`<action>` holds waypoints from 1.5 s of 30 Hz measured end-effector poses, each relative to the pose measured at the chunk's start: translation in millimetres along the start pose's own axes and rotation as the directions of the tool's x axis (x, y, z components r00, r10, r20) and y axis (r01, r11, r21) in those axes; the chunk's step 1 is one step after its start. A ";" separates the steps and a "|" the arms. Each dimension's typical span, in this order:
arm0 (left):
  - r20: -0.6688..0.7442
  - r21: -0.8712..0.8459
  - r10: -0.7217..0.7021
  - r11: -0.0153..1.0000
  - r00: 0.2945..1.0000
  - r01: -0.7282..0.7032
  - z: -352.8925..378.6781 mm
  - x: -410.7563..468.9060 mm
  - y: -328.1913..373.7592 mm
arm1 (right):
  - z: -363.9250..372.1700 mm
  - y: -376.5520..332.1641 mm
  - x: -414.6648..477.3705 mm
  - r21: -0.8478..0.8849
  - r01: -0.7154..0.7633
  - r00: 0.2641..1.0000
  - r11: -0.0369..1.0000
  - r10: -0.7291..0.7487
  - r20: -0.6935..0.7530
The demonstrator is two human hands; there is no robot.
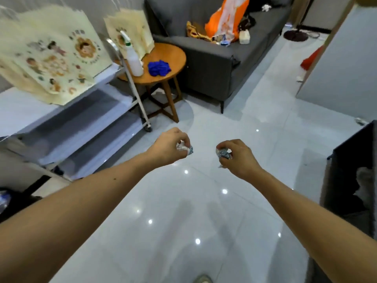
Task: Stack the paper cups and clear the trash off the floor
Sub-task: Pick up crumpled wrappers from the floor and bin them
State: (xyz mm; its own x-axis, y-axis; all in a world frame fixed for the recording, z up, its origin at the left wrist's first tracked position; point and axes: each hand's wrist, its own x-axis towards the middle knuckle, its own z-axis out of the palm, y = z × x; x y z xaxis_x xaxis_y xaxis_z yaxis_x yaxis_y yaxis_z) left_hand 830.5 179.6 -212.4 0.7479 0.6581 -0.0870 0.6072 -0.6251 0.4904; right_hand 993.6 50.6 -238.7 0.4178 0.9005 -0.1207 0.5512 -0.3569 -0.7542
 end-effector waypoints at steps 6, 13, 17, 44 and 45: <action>-0.180 -0.024 -0.269 0.963 0.946 0.269 -94.6 -121.4 -92.0 | 84.7 -125.6 10.2 0.007 0.210 0.963 0.978 -0.208 0.169; -0.381 -0.193 -0.553 0.831 0.741 0.521 -156.5 -307.5 -194.2 | 240.4 -265.4 -51.0 0.055 0.382 0.838 0.923 -0.371 0.401; -0.425 -0.282 -0.616 0.786 0.664 0.549 -173.6 -404.4 -242.6 | 319.3 -330.0 -97.1 0.043 0.460 0.767 0.887 -0.422 0.483; -0.365 -0.622 -0.856 0.518 0.367 0.587 -334.5 -487.9 -697.1 | 724.1 -663.7 53.8 -0.071 0.631 0.545 0.772 -0.376 0.749; -0.354 -0.627 -0.859 0.511 0.370 0.588 -336.9 -484.4 -715.8 | 737.9 -667.5 61.8 -0.081 0.618 0.553 0.782 -0.359 0.751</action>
State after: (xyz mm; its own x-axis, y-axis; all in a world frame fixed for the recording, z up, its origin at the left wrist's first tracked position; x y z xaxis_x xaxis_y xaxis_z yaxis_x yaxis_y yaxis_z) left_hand -56.7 449.6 -229.2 -0.3401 0.9289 -0.1467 0.5814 0.3303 0.7435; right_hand 118.6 527.9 -219.0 -0.5096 0.8133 -0.2807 0.7478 0.2572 -0.6121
